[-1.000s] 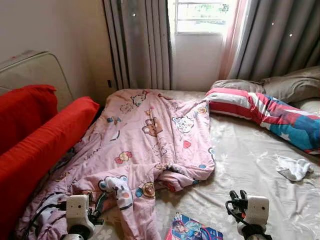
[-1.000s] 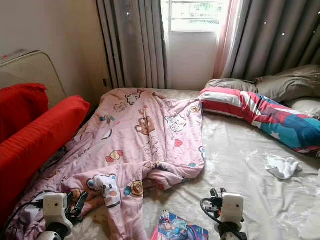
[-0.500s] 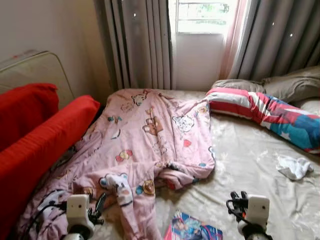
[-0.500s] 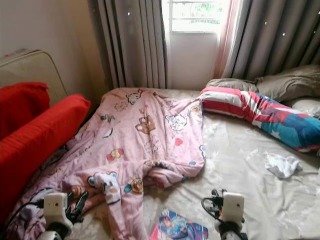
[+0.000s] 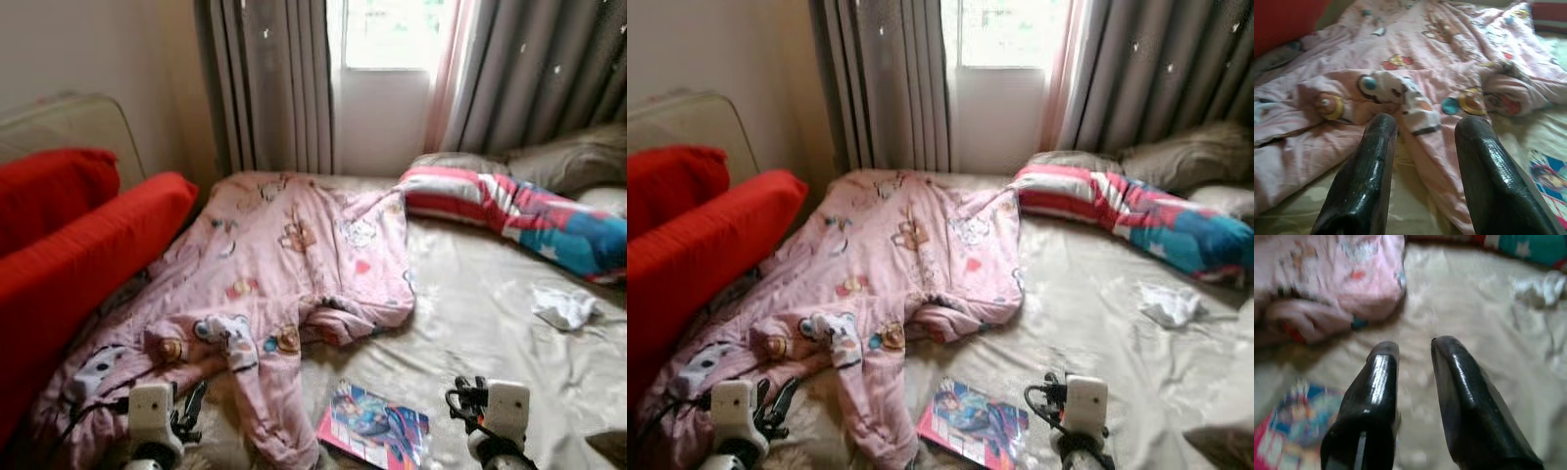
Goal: Clean up the room
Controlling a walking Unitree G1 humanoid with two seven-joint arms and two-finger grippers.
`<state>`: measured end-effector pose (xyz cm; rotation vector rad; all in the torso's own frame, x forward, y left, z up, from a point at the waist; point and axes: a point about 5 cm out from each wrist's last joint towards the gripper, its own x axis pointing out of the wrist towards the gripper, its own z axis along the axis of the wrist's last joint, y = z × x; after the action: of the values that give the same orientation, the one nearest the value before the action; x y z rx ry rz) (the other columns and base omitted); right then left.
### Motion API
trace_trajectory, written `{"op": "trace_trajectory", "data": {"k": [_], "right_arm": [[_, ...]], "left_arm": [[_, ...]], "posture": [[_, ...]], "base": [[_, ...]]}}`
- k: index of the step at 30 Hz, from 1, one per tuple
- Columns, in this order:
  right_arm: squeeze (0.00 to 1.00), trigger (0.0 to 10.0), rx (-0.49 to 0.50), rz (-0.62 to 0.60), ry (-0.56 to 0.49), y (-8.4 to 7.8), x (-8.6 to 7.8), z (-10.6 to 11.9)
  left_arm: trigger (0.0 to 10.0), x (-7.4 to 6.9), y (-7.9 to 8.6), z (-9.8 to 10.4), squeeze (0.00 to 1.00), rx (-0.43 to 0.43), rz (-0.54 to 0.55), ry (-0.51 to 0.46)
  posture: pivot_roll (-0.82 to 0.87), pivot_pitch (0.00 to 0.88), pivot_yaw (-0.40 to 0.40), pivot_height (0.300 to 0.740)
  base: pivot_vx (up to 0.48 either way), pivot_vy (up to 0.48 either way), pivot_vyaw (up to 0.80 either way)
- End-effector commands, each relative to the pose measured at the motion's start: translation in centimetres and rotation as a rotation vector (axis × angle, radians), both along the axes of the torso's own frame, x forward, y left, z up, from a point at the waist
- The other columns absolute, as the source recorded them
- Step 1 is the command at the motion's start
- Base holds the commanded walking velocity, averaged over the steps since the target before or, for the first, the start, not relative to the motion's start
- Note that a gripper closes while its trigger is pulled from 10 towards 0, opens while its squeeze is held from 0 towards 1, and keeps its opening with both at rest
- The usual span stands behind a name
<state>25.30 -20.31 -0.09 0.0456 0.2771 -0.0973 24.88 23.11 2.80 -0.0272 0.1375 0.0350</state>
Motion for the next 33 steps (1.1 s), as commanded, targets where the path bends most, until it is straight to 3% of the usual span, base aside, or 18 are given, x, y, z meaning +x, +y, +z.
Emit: {"op": "trace_trajectory", "data": {"k": [1,17,21,33], "right_arm": [[0.00,10.0,0.003,0.014,0.027,0.05,0.15,-0.21],[0.00,10.0,0.006,0.015,0.053,0.17,1.14,-0.05],[0.00,10.0,0.013,0.002,0.043,0.21,1.02,-0.12],[0.00,10.0,0.024,0.001,0.043,0.36,0.86,-0.31]], "left_arm": [[10.0,0.10,0.16,0.42,0.00,-0.003,0.005,-0.014],[10.0,0.50,-0.02,0.85,0.00,-0.012,0.008,-0.011],[10.0,0.74,-0.02,0.80,0.00,-0.021,0.022,-0.008],[10.0,0.95,-0.04,1.03,0.00,-0.018,0.014,-0.012]], "posture": [[-0.05,0.019,0.019,0.646],[-0.04,0.044,0.021,0.637],[-0.04,0.052,0.024,0.612],[-0.04,0.061,0.030,0.612]], "base": [[0.000,0.000,0.00],[0.000,0.000,0.00],[0.000,0.000,0.00],[0.000,0.000,0.00]]}}
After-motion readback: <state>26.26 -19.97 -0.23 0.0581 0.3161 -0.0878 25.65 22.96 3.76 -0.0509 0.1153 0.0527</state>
